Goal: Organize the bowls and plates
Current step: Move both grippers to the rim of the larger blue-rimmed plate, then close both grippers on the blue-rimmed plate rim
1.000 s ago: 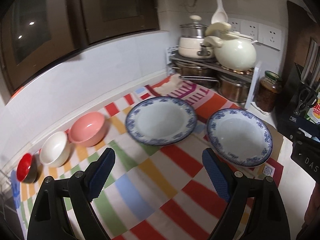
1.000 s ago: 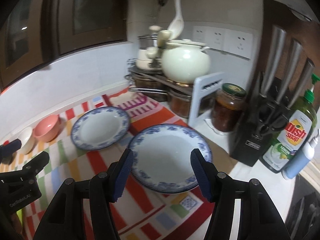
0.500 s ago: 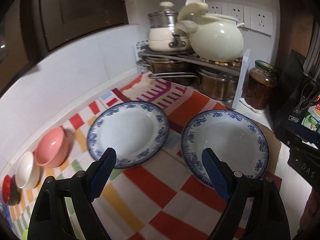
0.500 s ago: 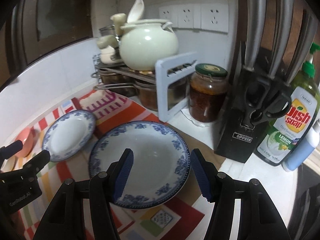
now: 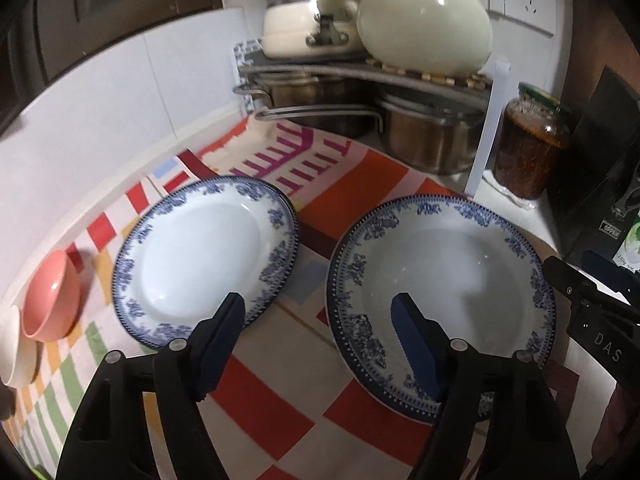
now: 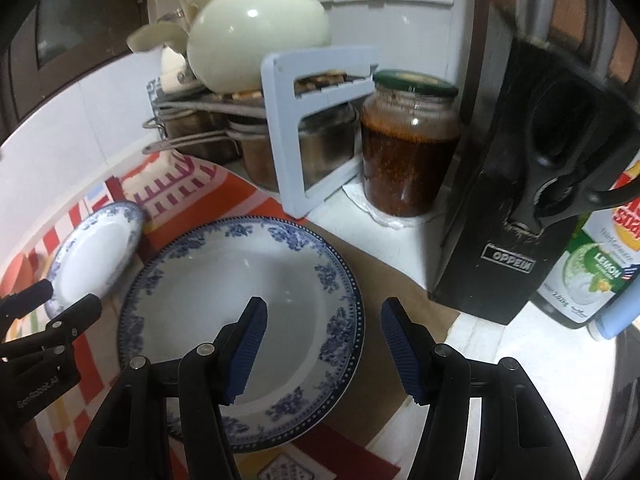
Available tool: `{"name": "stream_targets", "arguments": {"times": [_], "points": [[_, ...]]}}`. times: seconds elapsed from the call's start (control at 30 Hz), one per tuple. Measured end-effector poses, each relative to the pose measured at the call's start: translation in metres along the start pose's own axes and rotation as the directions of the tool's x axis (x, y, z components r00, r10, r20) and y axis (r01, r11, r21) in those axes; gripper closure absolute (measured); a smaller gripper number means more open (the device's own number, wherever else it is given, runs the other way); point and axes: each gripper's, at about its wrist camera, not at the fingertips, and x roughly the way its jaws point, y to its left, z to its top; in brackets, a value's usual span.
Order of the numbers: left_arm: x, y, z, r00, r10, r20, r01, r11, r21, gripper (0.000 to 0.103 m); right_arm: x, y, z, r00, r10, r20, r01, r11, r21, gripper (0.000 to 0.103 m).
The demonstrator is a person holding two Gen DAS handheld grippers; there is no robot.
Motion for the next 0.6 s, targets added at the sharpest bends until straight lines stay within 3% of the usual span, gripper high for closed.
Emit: {"name": "stream_targets", "arguments": {"times": [0.6], "points": [[0.054, -0.013, 0.003, 0.996, -0.034, -0.079, 0.034, 0.999, 0.007, 0.044, 0.048, -0.006, 0.0, 0.998, -0.011, -0.055, 0.011, 1.0, -0.004, 0.043]]}}
